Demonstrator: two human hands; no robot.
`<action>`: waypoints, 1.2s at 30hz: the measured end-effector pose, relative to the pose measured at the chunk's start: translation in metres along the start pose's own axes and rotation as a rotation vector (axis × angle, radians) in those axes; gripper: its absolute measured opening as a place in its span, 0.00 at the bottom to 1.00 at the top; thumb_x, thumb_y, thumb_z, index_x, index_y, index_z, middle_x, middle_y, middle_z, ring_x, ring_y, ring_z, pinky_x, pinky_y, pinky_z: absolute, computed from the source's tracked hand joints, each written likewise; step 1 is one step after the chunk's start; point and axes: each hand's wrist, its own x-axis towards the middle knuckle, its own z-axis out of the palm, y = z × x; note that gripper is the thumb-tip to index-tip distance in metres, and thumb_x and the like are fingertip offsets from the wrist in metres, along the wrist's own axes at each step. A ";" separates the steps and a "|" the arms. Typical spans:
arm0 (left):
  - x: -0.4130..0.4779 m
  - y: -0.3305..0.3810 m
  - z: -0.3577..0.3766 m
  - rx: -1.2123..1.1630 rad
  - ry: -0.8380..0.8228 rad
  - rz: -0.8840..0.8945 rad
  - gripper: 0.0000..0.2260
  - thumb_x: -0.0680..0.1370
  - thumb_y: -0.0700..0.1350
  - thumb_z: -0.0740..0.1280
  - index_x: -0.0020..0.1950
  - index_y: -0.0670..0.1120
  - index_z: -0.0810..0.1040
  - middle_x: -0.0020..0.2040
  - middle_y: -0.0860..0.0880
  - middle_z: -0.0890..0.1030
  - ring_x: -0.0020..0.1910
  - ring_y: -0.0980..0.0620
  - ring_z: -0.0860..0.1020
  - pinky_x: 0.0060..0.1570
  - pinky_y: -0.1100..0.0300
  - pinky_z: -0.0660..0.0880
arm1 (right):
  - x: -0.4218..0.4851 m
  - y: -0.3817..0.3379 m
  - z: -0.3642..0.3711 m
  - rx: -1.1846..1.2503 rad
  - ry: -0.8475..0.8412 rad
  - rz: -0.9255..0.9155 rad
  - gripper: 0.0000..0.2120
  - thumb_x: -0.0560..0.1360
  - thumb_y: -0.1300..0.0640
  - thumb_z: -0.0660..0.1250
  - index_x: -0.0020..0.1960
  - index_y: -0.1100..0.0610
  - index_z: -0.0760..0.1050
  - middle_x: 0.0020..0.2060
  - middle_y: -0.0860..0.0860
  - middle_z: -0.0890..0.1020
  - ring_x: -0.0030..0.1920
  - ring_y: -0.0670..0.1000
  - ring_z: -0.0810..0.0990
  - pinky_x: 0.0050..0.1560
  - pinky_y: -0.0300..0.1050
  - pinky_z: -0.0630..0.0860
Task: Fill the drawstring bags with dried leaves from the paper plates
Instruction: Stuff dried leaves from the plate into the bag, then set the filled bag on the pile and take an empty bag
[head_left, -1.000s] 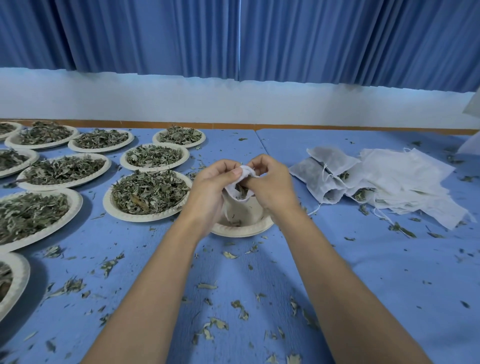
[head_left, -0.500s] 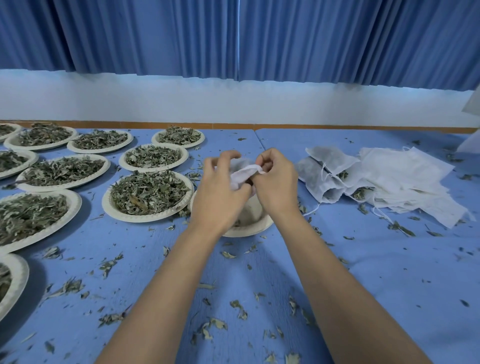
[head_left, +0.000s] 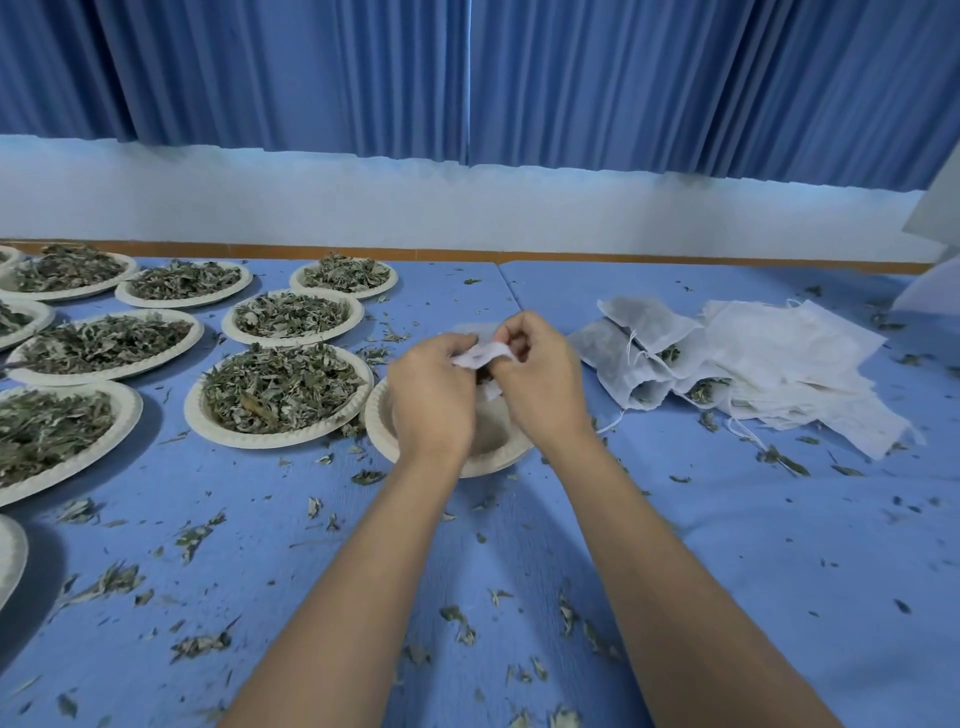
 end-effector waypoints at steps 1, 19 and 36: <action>-0.001 0.006 0.006 -0.007 -0.012 0.052 0.14 0.75 0.35 0.64 0.56 0.43 0.83 0.54 0.45 0.83 0.53 0.49 0.80 0.53 0.63 0.72 | 0.003 0.001 -0.005 -0.010 0.062 -0.015 0.12 0.71 0.67 0.65 0.40 0.49 0.71 0.28 0.44 0.73 0.28 0.41 0.70 0.31 0.35 0.67; -0.012 0.020 0.104 -0.349 -0.755 -0.451 0.22 0.82 0.37 0.50 0.77 0.46 0.57 0.75 0.44 0.64 0.73 0.42 0.63 0.70 0.47 0.62 | 0.008 0.051 -0.068 -0.461 0.029 0.299 0.16 0.76 0.58 0.57 0.57 0.52 0.80 0.46 0.56 0.82 0.47 0.57 0.78 0.44 0.48 0.74; -0.040 0.076 0.104 -0.224 -0.468 0.033 0.20 0.76 0.31 0.53 0.64 0.43 0.73 0.58 0.48 0.78 0.58 0.45 0.76 0.49 0.61 0.73 | 0.035 0.067 -0.133 -0.357 0.679 0.201 0.12 0.76 0.60 0.57 0.57 0.54 0.73 0.49 0.47 0.77 0.52 0.53 0.76 0.44 0.45 0.68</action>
